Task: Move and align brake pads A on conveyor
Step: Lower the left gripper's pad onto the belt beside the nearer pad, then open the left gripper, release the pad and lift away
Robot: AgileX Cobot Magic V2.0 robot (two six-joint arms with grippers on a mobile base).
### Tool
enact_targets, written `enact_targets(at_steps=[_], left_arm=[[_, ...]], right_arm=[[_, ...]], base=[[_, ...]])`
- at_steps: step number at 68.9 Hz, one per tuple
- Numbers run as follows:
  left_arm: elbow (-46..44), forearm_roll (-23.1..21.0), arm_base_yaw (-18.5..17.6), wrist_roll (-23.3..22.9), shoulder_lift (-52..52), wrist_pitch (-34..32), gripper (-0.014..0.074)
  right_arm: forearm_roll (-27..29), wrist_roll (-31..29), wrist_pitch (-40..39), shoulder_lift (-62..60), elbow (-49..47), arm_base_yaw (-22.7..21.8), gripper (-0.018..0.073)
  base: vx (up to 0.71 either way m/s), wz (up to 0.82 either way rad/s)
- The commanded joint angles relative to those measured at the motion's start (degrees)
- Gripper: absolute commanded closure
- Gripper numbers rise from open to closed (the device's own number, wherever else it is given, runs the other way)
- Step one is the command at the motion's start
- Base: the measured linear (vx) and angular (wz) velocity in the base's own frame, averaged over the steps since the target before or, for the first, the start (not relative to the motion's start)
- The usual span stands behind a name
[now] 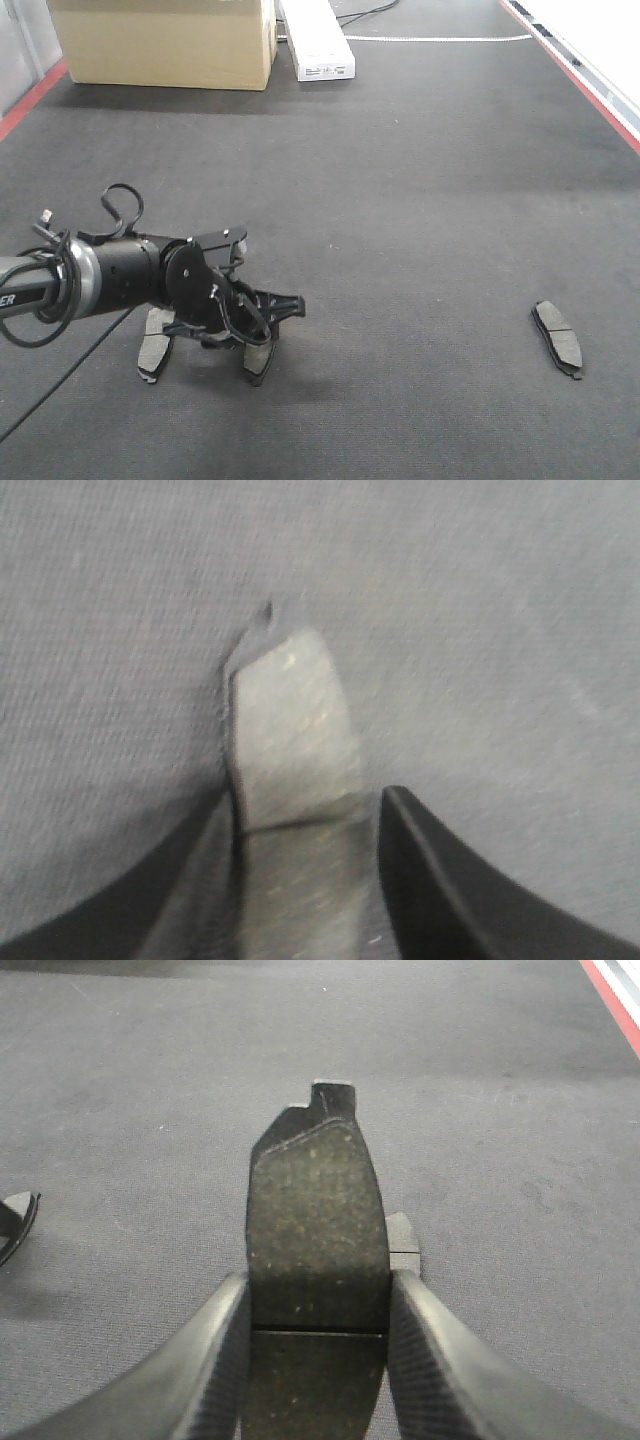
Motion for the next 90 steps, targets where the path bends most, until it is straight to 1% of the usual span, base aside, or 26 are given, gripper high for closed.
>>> enact_targets(at_steps=[1, 10, 15, 23, 33, 37, 45, 52, 60, 70, 79, 90], left_arm=[[-3.0, -0.9, -0.3, 1.3, -2.8, -1.1, 0.0197], [-4.3, -0.6, -0.3, 5.5, -4.7, 1.1, 0.0174], [-4.3, 1.4, -0.3, 6.3, -6.9, 1.3, 0.0174], [-4.3, 6.4, -0.3, 6.2, -11.8, 2.1, 0.0174], [-3.9, 13.7, -0.3, 3.0, -18.4, 3.5, 0.0174], [-3.9, 18.3, -0.3, 0.9, -21.0, 4.9, 0.0174], [-3.9, 25.6, -0.3, -3.0, -26.4, 8.2, 0.0174], [-3.9, 29.5, -0.3, -5.1, -30.2, 9.9, 0.0174], [-3.4, 30.6, -0.3, -5.2, -35.0, 10.3, 0.0174], [1.2, 31.5, -0.3, -5.2, -42.2, 7.1, 0.0178], [8.4, 33.6, -0.3, -5.2, -49.7, 4.1, 0.019], [20.7, 34.5, -0.3, -5.2, -61.1, -3.3, 0.0203]], right_arm=[[-1.7, -0.4, -4.8, 0.2, -1.6, -0.4, 0.0564], [-1.7, -0.4, -4.8, 0.2, -1.6, -0.4, 0.0564], [-1.7, -0.4, -4.8, 0.2, -1.6, -0.4, 0.0564], [-1.7, -0.4, -4.8, 0.2, -1.6, -0.4, 0.0564], [-1.7, -0.4, -4.8, 0.2, -1.6, -0.4, 0.0564], [-1.7, -0.4, -4.8, 0.2, -1.6, -0.4, 0.0564], [-1.7, -0.4, -4.8, 0.2, -1.6, -0.4, 0.0564], [-1.7, -0.4, -4.8, 0.2, -1.6, -0.4, 0.0564], [-1.7, -0.4, -4.8, 0.2, -1.6, -0.4, 0.0564], [-1.7, -0.4, -4.8, 0.2, -1.6, -0.4, 0.0564], [-1.7, -0.4, -4.8, 0.2, -1.6, -0.4, 0.0564], [-1.7, -0.4, -4.8, 0.2, -1.6, -0.4, 0.0564]], base=[[0.0, 0.0], [0.0, 0.0], [0.0, 0.0], [0.0, 0.0], [0.0, 0.0], [0.0, 0.0], [0.0, 0.0], [0.0, 0.0], [0.0, 0.0], [0.0, 0.0], [0.0, 0.0], [0.0, 0.0]])
